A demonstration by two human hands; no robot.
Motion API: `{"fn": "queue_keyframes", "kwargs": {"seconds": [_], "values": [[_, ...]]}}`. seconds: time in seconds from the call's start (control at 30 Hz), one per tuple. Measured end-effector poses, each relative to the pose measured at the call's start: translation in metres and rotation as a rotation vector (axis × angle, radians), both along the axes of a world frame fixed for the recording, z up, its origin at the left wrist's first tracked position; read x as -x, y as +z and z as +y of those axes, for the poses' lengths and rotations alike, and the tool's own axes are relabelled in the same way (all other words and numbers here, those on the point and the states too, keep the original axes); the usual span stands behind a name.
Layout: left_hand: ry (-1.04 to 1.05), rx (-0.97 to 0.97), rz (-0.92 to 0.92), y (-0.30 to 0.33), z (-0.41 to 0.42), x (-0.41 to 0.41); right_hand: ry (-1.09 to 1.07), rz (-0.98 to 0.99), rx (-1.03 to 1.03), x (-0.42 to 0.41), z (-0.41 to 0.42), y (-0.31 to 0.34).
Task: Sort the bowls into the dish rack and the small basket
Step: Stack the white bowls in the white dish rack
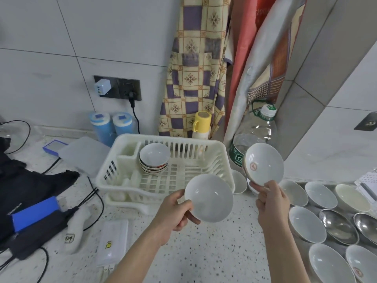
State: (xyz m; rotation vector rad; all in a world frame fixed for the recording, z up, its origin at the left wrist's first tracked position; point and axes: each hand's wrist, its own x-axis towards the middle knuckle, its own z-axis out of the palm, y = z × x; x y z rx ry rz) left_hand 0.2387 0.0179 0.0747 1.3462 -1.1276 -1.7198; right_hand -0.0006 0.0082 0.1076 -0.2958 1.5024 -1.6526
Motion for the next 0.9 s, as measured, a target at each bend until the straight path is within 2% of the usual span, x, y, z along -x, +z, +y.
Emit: {"fn": "queue_keyframes", "kwargs": {"seconds": [0.17,0.43,0.67,0.9], "values": [[0.030,-0.015,-0.001,-0.004,-0.011,-0.034,0.095,0.192,0.020,-0.035,-0.026,-0.001],[0.161,-0.033,0.005,-0.011,-0.044,-0.087,0.289,0.491,-0.126,-0.090,-0.075,-0.027],[0.183,0.029,-0.018,-0.010,-0.092,-0.117,0.421,0.559,-0.275,-0.104,-0.116,-0.052],[0.275,0.068,0.087,-0.013,-0.136,-0.117,0.579,0.561,-0.477,-0.101,-0.157,-0.081]]}}
